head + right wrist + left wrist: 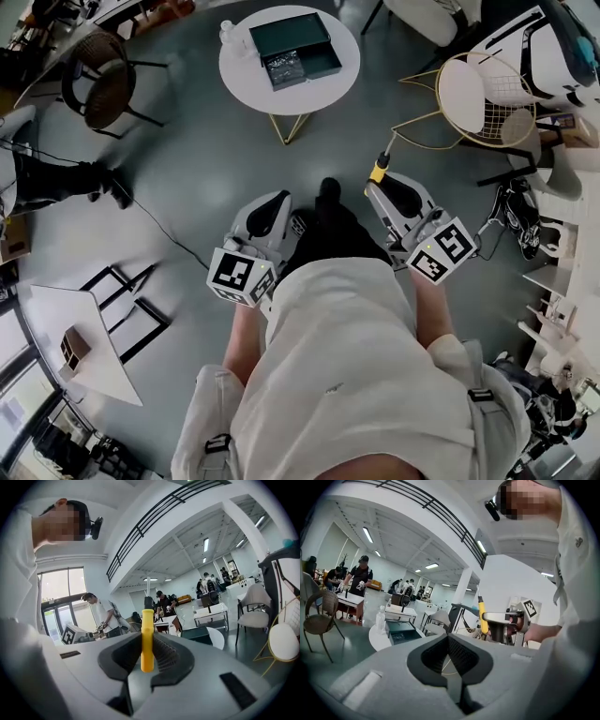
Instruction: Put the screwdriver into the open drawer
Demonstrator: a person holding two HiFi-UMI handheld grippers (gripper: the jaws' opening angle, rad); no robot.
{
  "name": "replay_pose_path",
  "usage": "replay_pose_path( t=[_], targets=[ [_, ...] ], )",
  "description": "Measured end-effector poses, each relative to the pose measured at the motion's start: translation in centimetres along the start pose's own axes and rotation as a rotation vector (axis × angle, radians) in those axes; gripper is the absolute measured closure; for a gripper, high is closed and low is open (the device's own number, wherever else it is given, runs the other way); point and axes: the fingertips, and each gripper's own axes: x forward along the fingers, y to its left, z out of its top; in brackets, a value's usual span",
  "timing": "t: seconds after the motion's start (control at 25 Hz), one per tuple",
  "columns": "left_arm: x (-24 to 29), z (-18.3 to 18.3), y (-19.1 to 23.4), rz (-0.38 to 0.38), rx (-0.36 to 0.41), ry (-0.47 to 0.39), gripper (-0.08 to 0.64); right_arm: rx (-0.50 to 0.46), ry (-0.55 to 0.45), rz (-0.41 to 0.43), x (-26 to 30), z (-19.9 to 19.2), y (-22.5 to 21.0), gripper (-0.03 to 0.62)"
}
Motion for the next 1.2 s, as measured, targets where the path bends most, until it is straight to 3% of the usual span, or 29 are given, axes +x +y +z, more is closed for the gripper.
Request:
replay_pose_path(
  t=[0.44, 0.92, 1.2],
  targets=[
    [2.6, 1.1, 3.5, 0.053, -0.009, 0.05, 0.549, 0.041, 0.036, 0.064, 5.2, 0.7, -3.3, 0.515],
    [10.6, 8.0, 8.3, 0.048, 0.038, 0.022, 0.549, 0.015, -0.018, 0.075, 11.6, 7.2, -10.6, 0.514],
    [14.9, 9.5, 8.3, 0.041, 0.057, 0.035, 0.549, 0.064, -0.026, 0.083, 12.3, 8.0, -14.7, 0.515]
  ],
)
